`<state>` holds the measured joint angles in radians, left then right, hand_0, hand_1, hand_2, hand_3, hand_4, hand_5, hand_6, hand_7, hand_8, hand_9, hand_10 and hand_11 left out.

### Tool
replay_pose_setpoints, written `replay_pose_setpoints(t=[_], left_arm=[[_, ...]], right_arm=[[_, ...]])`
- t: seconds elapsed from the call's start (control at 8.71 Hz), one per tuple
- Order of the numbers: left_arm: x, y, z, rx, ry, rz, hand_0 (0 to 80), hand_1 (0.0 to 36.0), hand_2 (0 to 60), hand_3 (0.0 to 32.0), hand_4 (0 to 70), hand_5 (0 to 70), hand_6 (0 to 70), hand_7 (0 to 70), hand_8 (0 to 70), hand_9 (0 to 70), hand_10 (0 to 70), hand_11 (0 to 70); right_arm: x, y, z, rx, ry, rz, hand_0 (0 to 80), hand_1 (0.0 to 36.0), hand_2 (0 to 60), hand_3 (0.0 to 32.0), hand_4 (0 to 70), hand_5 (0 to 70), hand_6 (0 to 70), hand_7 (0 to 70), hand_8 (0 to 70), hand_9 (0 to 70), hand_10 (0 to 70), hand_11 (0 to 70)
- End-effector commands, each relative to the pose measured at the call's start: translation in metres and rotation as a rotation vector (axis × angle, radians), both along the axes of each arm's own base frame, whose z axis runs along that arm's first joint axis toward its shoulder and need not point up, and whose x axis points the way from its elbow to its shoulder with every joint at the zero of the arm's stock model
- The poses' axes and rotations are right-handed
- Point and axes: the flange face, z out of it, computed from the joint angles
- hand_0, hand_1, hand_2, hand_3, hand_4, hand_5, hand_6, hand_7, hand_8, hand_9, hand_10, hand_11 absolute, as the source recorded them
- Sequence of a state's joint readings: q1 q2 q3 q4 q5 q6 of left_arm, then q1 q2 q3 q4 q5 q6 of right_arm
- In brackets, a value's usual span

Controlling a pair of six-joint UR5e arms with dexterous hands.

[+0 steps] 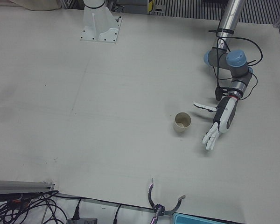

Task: Pour water
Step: 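Reach the left hand to the beige paper cup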

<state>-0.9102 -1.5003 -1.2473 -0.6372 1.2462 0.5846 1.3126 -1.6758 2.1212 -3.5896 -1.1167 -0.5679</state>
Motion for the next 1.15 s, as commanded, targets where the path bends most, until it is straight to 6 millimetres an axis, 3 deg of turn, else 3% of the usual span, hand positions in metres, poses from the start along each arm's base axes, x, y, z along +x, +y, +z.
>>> replay_pose_setpoints(t=[0.0,0.57,1.03], left_arm=[[0.019,-0.021,-0.018,0.02,0.009,0.011,55.5,14.5,0.0,0.0,16.9,0.0,1.6,4.3,0.0,0.0,2.3,5.5],[0.022,-0.02,-0.021,-0.006,0.027,0.053,55.2,14.0,0.0,0.0,17.8,1.7,2.5,5.2,0.0,0.0,2.3,5.4],[0.036,-0.027,-0.035,-0.012,0.034,0.117,55.1,13.9,0.0,0.0,19.0,4.0,3.7,6.6,0.0,0.0,2.7,5.9]], right_arm=[[-0.001,-0.001,0.002,-0.003,-0.001,-0.001,41.7,10.8,13.7,0.0,3.5,0.0,0.0,0.0,0.0,1.2,0.0,0.0],[-0.003,-0.001,0.002,-0.004,0.002,-0.006,41.5,10.6,13.7,0.0,3.6,0.0,0.0,0.0,0.0,1.5,0.0,0.0],[-0.003,-0.001,0.002,-0.005,0.0,-0.006,41.2,10.4,13.3,0.0,3.3,0.0,0.0,0.0,0.0,1.6,0.0,0.0]])
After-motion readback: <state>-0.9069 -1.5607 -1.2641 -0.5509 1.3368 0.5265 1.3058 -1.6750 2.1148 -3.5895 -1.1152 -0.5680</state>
